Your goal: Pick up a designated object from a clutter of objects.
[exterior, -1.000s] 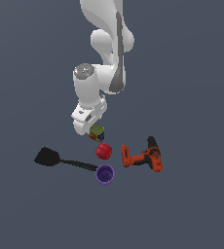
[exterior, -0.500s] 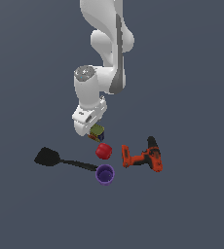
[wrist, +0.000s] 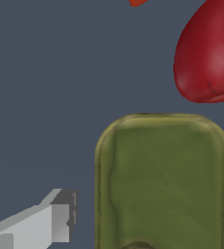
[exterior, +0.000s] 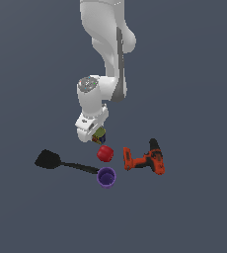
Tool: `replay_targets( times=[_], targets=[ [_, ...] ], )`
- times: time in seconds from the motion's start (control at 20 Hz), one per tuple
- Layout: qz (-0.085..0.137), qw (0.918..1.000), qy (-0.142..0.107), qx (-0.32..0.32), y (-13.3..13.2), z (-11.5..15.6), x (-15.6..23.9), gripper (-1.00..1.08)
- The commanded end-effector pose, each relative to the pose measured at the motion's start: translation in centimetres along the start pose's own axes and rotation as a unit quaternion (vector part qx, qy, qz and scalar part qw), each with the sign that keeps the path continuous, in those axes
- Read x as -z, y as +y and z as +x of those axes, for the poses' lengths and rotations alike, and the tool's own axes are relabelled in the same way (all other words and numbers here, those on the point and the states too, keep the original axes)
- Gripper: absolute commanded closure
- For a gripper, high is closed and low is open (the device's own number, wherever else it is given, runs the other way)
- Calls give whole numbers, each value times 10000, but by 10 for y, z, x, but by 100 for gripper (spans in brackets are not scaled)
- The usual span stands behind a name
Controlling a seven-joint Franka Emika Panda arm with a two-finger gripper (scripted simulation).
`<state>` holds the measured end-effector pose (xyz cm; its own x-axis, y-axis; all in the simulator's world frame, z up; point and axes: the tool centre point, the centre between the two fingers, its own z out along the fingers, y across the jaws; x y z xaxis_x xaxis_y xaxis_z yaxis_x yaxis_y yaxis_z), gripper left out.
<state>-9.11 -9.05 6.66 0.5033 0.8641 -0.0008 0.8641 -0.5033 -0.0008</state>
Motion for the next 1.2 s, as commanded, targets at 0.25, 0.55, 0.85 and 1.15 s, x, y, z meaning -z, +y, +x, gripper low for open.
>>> replay_targets(
  times=[0.25, 0.55, 0.85, 1.15],
  targets=[
    [-4, 10000, 2, 3, 0, 0, -8, 108],
    [-4, 10000, 2, 3, 0, 0, -8, 108],
    [-13, 10000, 5, 2, 1, 1, -5, 108],
    [-13, 10000, 5, 2, -2, 4, 10, 108]
  ],
)
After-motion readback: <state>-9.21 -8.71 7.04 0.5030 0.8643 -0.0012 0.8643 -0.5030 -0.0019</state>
